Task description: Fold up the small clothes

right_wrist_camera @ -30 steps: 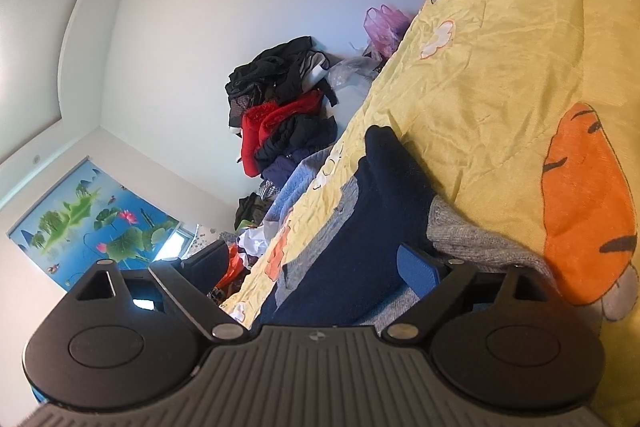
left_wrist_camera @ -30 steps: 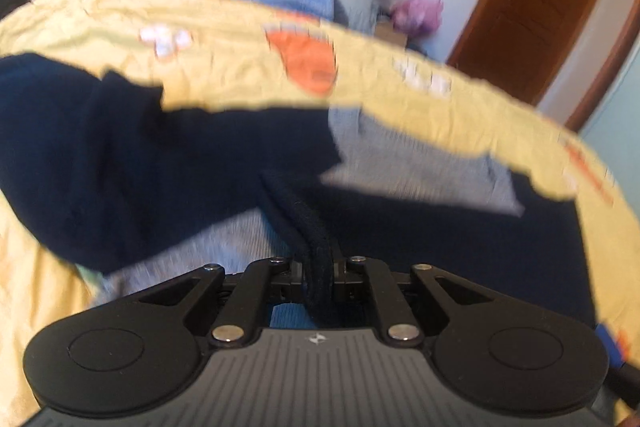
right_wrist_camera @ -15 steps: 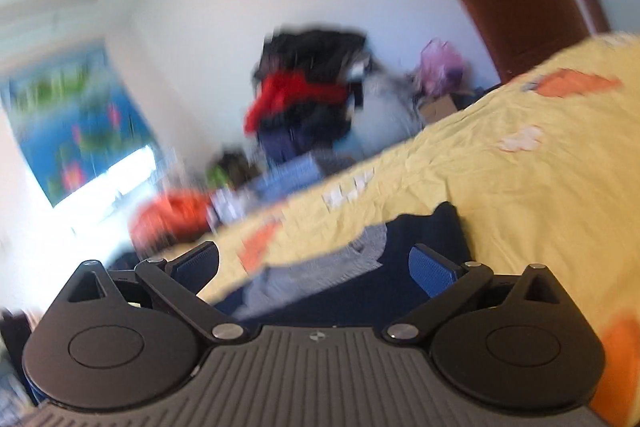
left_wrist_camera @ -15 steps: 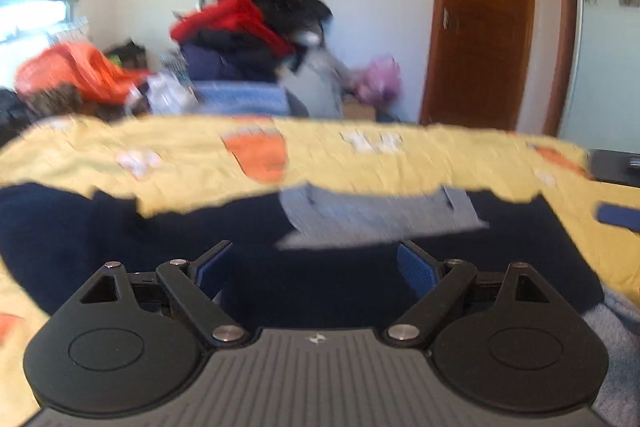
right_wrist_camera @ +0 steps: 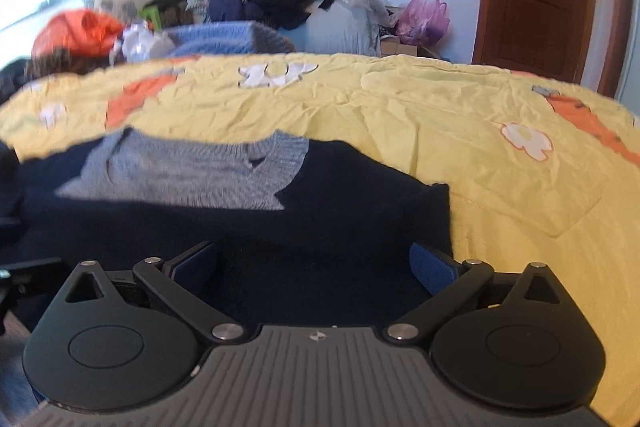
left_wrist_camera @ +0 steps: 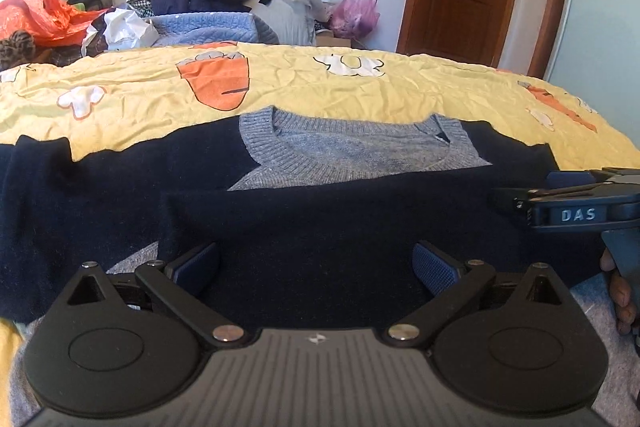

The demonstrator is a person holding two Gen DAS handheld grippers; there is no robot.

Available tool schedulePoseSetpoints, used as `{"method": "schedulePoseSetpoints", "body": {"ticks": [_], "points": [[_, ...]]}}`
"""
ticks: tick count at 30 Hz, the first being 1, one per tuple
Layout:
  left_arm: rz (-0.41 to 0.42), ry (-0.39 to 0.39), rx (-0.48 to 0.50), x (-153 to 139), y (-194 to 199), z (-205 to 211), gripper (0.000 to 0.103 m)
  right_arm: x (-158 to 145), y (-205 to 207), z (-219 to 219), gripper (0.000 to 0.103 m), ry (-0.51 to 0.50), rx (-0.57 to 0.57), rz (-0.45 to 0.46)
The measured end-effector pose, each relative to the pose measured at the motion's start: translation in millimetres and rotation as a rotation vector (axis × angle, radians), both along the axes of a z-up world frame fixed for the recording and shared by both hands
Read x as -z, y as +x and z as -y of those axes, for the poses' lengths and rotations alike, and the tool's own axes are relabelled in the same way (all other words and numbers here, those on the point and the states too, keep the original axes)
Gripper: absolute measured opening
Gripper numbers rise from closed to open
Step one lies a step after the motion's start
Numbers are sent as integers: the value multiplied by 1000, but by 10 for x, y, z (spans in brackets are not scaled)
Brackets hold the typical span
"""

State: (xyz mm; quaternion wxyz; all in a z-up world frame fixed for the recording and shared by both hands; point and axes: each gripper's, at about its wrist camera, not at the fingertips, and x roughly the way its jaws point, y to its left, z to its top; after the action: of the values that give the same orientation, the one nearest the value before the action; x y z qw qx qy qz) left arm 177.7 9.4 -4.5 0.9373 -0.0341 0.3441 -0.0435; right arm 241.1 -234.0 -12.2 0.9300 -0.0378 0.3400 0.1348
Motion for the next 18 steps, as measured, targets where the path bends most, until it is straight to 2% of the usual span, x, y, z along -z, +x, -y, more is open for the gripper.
{"method": "schedulePoseSetpoints", "body": {"ticks": [2, 5, 7, 10, 13, 16, 18], "points": [[37, -52, 4, -67, -104, -131, 103, -10, -3, 48, 103, 26, 2, 1], [147, -164, -72, -232, -422, -587, 103, -25, -29, 131, 102, 84, 7, 8], [214, -216, -156, -363, -590, -1020, 103, -29, -43, 156, 102, 104, 10, 12], [258, -286, -333, -530, -662, -1832, 103, -36, -60, 179, 102, 121, 15, 19], [261, -423, -543, -502, -597, -2747, 103, -33, -68, 167, 102, 117, 17, 23], [183, -608, -745, -267, -497, -3557, 103, -33, -72, 168, 102, 121, 17, 23], [157, -721, -832, -80, -480, -3906, 103, -36, -79, 173, 102, 127, 18, 25]]}}
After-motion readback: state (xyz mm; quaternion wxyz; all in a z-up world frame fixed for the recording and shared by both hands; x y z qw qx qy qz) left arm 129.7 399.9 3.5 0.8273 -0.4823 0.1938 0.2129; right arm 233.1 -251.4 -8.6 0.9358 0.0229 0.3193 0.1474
